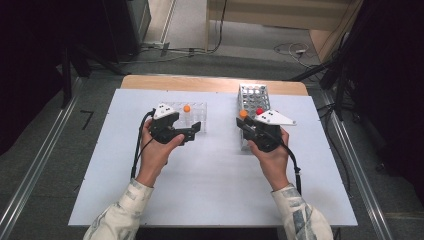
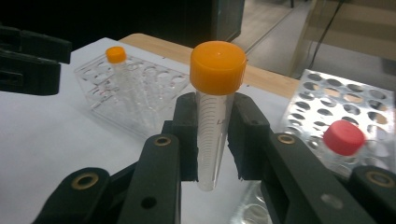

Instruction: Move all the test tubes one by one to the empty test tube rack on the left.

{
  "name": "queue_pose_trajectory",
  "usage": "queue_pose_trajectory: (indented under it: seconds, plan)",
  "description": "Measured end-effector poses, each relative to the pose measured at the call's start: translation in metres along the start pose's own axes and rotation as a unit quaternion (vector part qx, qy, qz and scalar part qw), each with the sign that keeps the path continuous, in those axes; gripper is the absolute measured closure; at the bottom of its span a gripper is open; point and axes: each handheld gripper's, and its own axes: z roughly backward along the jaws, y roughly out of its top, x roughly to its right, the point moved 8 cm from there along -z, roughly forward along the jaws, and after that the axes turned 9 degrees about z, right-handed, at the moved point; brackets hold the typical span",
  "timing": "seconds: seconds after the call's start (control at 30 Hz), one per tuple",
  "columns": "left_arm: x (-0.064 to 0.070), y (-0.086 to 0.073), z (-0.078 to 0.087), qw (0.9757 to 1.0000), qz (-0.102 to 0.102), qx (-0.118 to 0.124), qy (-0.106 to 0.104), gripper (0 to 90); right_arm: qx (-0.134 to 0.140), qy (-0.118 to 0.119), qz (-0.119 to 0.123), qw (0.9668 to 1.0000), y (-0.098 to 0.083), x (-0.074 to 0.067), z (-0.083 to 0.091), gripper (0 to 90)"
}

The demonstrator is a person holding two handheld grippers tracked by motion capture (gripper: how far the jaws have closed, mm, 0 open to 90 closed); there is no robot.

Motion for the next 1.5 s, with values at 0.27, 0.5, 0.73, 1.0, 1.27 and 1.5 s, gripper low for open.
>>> queue_pose_trajectory:
  seconds: [0.27, 0.5, 0.73, 1.0, 1.27, 1.5]
  plan:
    - [0.002, 0.000, 0.002, 1.0000, 0.001, -0.001, -0.004, 13.7, -0.008, 0.025, 0.010, 0.9996, 0.001, -0.026, -0.019, 71.1]
    - [0.005, -0.001, 0.002, 1.0000, -0.005, -0.001, -0.007, 14.1, -0.020, 0.046, 0.017, 0.9986, -0.004, -0.047, -0.038, 71.1]
    - [0.009, -0.001, 0.003, 0.9999, -0.009, 0.003, -0.011, 15.1, -0.030, 0.067, 0.021, 0.9971, -0.006, -0.069, -0.058, 71.2]
    - [0.012, -0.003, 0.002, 0.9997, -0.018, 0.000, -0.015, 27.6, -0.034, 0.088, 0.033, 0.9950, -0.006, -0.093, -0.072, 71.2]
    - [0.015, -0.008, 0.000, 0.9988, -0.044, -0.012, -0.016, 51.7, -0.031, 0.092, 0.033, 0.9947, -0.003, -0.097, -0.073, 71.2]
    - [0.019, -0.008, 0.001, 0.9983, -0.051, -0.012, -0.024, 68.6, -0.029, 0.092, 0.033, 0.9948, -0.002, -0.098, -0.072, 71.1]
